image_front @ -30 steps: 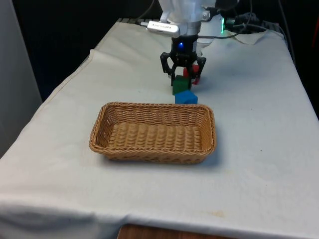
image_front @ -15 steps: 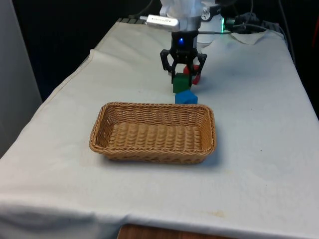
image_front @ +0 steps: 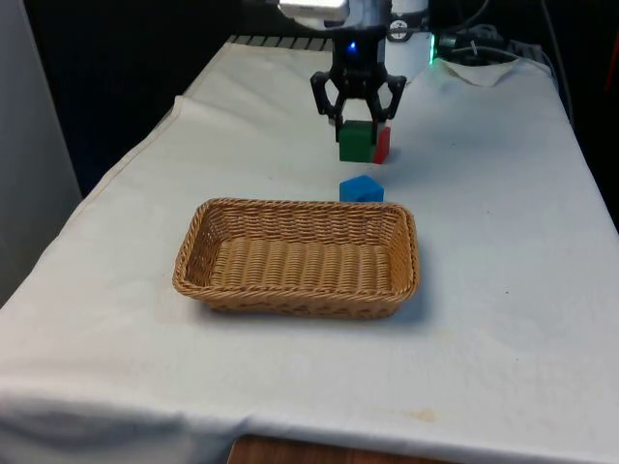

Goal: Pick up exactly two blocks and place them into the basket.

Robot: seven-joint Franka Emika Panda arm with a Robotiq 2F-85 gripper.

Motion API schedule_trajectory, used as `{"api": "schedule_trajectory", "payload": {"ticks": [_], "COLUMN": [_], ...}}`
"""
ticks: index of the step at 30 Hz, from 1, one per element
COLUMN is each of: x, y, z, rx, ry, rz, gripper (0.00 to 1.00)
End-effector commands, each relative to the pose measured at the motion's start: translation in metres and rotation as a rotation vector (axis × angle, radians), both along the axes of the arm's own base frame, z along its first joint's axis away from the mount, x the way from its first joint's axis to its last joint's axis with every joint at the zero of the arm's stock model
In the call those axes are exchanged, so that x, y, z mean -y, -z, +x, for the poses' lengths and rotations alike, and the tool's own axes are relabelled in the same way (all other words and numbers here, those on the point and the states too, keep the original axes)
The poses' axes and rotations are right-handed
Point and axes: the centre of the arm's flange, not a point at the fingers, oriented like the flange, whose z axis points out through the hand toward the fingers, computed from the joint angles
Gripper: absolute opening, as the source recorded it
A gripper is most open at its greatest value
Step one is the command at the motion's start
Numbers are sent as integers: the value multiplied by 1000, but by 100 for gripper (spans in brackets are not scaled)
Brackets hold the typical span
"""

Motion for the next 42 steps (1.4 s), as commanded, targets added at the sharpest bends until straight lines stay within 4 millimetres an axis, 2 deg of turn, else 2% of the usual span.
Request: {"api": "schedule_trajectory", "payload": {"ticks": [1, 6, 8, 16, 19, 23, 36, 42], "x": [2, 1, 0, 0, -1, -2, -4, -11], "y": [-3, -22, -23, -48, -52, -61, -64, -57], "z": [5, 25, 25, 58, 62, 81, 120, 143], "rx": [-7, -1, 4, 4, 10, 5, 16, 15], "ry": [3, -2, -6, -10, -14, -17, -24, -33], "rz": [-8, 2, 7, 5, 4, 2, -30, -34], "gripper": [0, 0, 0, 0, 0, 0, 0, 0]}}
